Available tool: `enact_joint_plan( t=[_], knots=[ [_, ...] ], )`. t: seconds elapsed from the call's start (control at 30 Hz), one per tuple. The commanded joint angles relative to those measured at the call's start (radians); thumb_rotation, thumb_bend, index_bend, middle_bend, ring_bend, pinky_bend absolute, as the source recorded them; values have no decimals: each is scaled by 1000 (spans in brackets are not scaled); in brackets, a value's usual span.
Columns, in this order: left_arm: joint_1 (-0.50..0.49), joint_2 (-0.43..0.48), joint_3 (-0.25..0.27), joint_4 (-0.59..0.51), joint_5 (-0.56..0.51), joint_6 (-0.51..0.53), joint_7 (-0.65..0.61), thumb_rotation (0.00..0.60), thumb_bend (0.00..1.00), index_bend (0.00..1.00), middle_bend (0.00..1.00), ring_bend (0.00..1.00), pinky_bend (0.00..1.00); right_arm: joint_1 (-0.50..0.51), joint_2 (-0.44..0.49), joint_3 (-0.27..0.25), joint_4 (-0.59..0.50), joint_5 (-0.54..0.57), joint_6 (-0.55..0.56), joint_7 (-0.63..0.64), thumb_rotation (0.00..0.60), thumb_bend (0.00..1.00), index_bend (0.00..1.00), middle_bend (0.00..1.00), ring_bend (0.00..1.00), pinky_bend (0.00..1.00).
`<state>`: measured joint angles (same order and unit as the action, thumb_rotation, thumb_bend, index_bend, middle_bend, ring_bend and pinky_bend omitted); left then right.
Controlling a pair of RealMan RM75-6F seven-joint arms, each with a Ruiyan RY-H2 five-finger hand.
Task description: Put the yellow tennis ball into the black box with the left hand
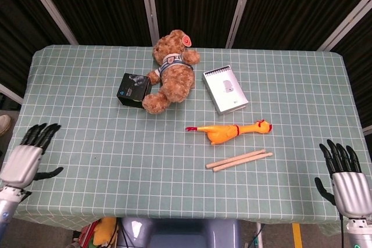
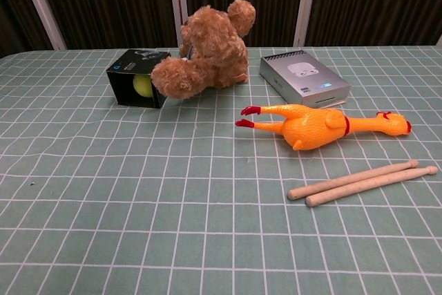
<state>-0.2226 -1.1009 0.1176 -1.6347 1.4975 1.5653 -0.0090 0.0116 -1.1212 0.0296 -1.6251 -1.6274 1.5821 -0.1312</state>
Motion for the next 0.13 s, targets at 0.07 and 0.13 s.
enact_joint_plan(
  t=[0.07, 0.13],
  knots=[
    [120, -69, -2, 89, 26, 148, 79, 600, 80, 39, 43, 0, 35, 7, -8, 5, 6, 8, -13, -4, 600, 383, 0, 0, 0, 0],
    [123, -82, -6, 103, 38, 152, 90, 600, 72, 33, 32, 0, 35, 13, -11, 7, 9, 15, -23, -8, 600, 383, 0, 0, 0, 0]
  ],
)
